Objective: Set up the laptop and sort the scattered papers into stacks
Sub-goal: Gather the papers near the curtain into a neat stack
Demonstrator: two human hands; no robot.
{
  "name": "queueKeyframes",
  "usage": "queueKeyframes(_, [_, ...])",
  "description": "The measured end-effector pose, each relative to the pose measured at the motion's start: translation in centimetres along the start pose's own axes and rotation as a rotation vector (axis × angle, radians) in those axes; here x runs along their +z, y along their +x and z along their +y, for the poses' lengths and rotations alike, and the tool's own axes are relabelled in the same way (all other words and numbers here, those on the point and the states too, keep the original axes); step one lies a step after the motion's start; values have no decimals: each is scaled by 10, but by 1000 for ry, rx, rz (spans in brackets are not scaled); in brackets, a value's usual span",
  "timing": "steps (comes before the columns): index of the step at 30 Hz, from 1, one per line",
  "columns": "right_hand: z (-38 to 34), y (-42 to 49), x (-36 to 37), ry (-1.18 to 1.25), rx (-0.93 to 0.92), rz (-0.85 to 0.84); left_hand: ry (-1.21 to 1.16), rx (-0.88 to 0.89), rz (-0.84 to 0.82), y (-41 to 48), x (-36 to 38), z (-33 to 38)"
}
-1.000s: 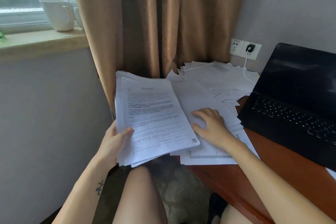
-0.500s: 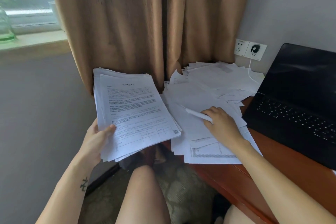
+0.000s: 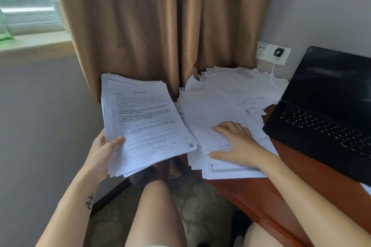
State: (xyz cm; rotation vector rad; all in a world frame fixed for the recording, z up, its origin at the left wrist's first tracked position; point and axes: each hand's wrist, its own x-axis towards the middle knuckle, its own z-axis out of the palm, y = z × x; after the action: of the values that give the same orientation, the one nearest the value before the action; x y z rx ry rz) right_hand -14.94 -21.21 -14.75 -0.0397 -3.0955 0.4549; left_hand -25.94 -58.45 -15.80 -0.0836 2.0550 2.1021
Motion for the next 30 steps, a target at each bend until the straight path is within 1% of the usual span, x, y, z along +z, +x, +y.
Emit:
queueKeyframes(2, [-1,2,-1,5,-1,24,-3,3,0,0,0,0])
queueKeyframes(4, [-1,6,0,15,-6,82,-5,9,5,0,0,0])
queueKeyframes(8, [3,12,1,26,-4,275,-6,13,3,-4,1,4])
queueKeyframes(11, [2,15,0,250,100,455,-25,-3,-15,-8,4,8])
queueKeyframes(13, [2,17,-4,421,200,536,-32,-19,-37,-9,7,9])
queueKeyframes(16, [-2,20,-16,776,333,635,-45,-38,-88,-12,17,7])
queueKeyframes(18, [-9,18,-26,1008,378,680,-44,-51,-126,-17,28,4])
queueKeyframes(20, [-17,16,-33,1148,377,681,-45,-73,-156,-21,39,-1])
queueKeyframes(25, [-42,15,-35,1176,301,508,-41,-125,-196,-22,60,-8])
queueKeyframes(28, [-57,21,-35,1237,266,469,-31,-135,-216,-21,62,-6])
queueKeyframes(30, [-65,27,-39,1334,260,458,-23,-147,-217,-20,60,-6])
